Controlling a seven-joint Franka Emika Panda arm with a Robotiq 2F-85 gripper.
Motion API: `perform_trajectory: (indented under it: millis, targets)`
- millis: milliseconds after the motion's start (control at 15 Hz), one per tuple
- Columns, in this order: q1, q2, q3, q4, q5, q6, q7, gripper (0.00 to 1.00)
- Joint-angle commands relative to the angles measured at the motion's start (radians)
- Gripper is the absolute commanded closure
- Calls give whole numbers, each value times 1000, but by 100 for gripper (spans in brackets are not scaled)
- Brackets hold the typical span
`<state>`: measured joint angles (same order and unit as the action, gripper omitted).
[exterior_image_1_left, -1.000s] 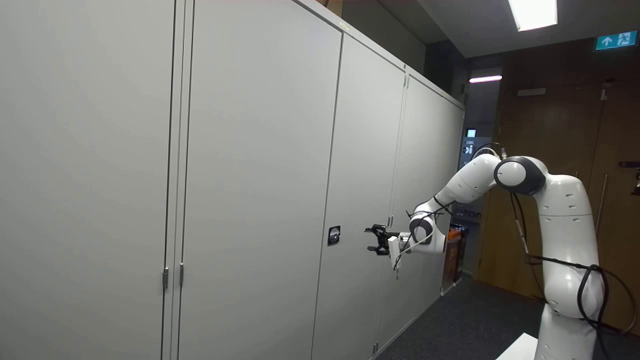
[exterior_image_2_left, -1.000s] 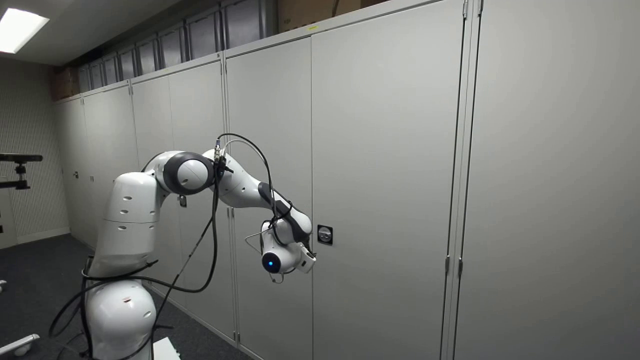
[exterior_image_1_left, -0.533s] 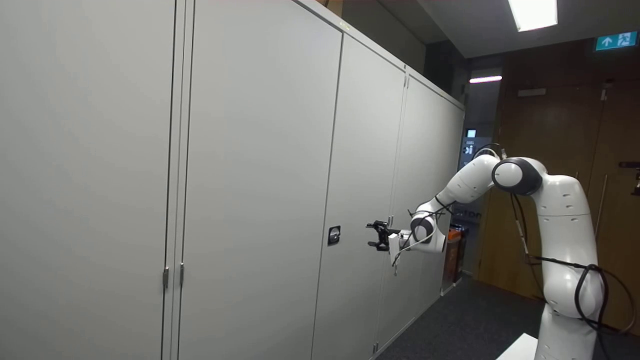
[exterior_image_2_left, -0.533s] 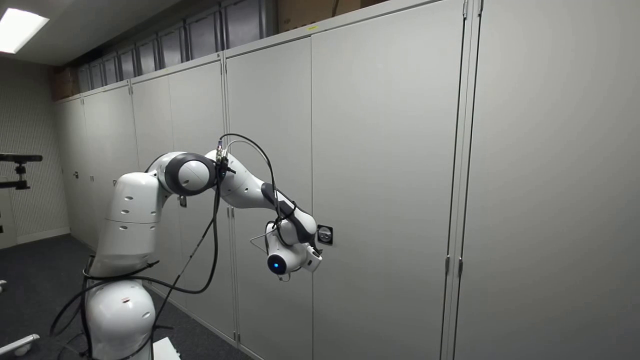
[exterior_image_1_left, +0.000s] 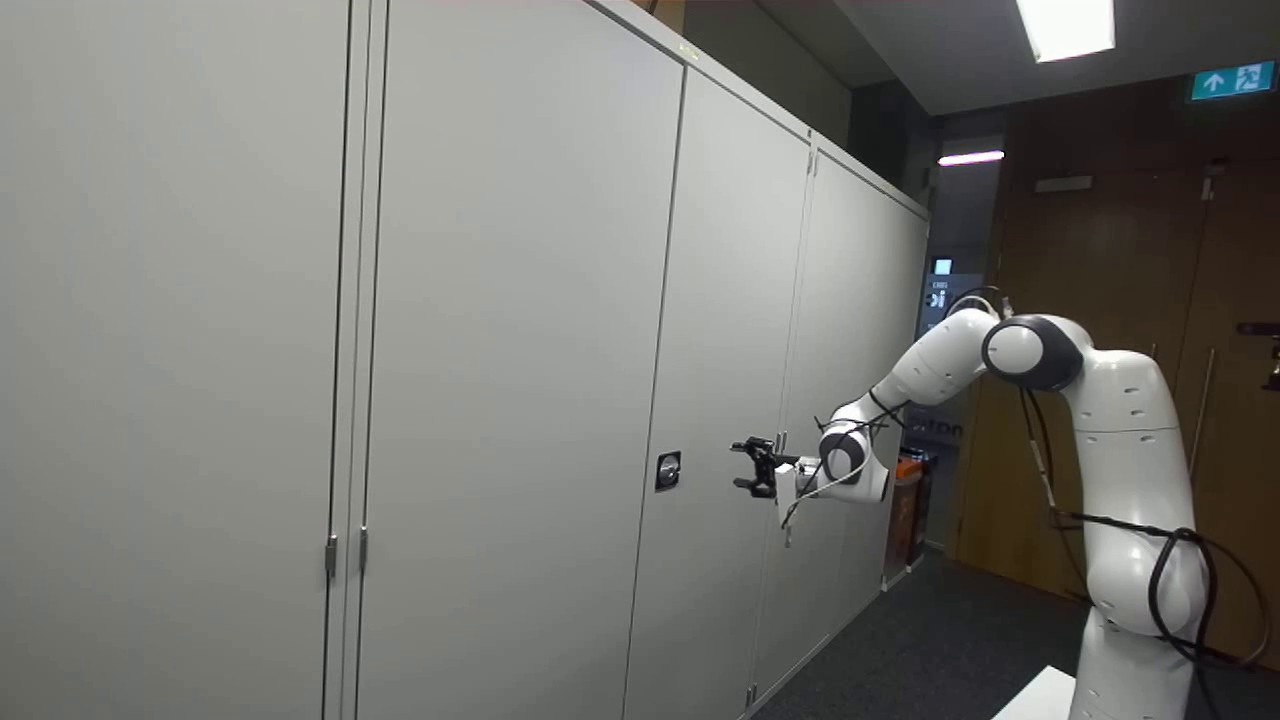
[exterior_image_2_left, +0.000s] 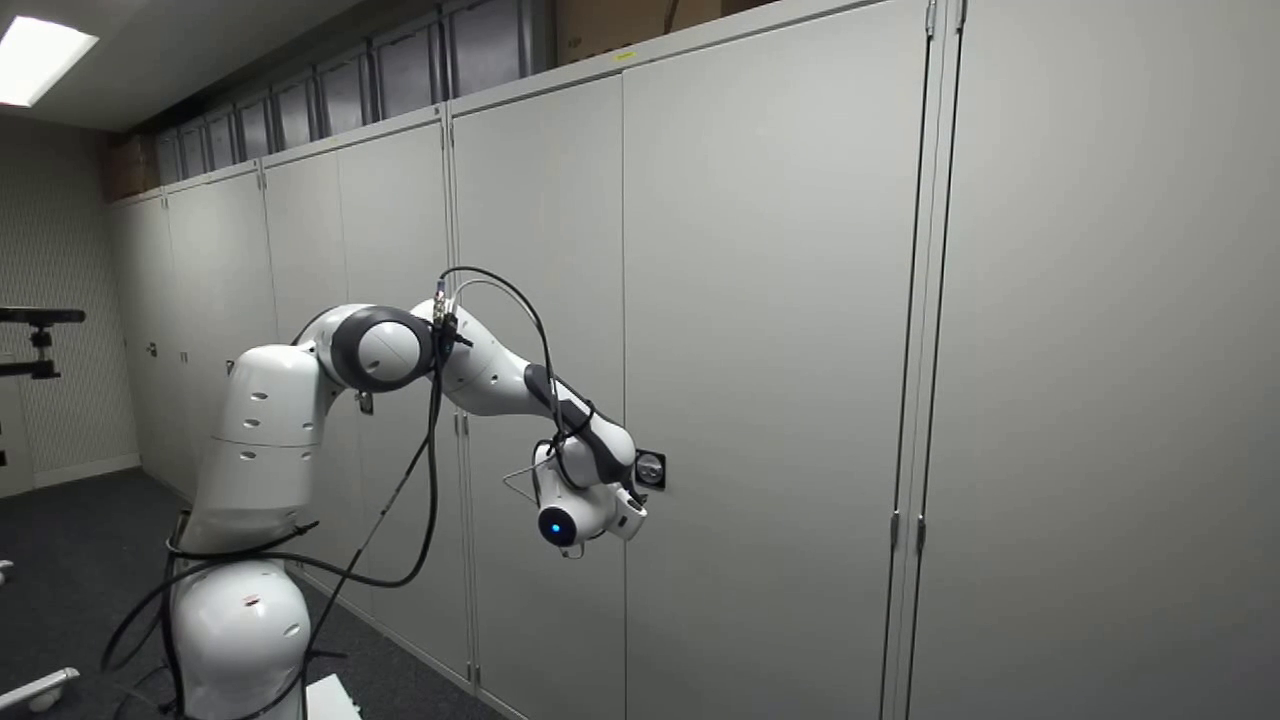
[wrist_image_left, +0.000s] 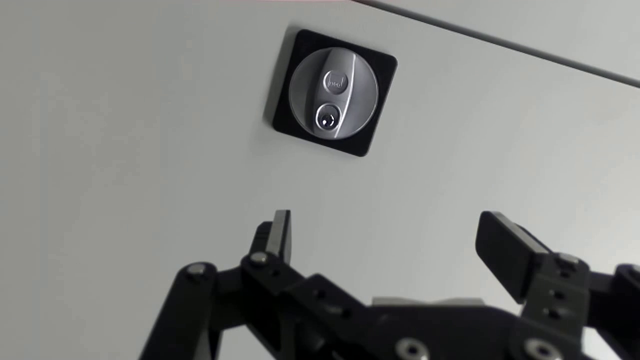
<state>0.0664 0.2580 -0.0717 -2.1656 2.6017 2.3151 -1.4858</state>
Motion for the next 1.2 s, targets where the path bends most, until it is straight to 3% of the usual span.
perform_trajectory:
  millis: [0,267,333,1133]
  targets:
    - [0,45,0,55,-2,-24,-8,0]
    - [8,83,3,109,-2,-2,12,0]
    - [7,61,-1,67,-3,0,4,0]
    - [10,74,-2,70,-3,0,4,0]
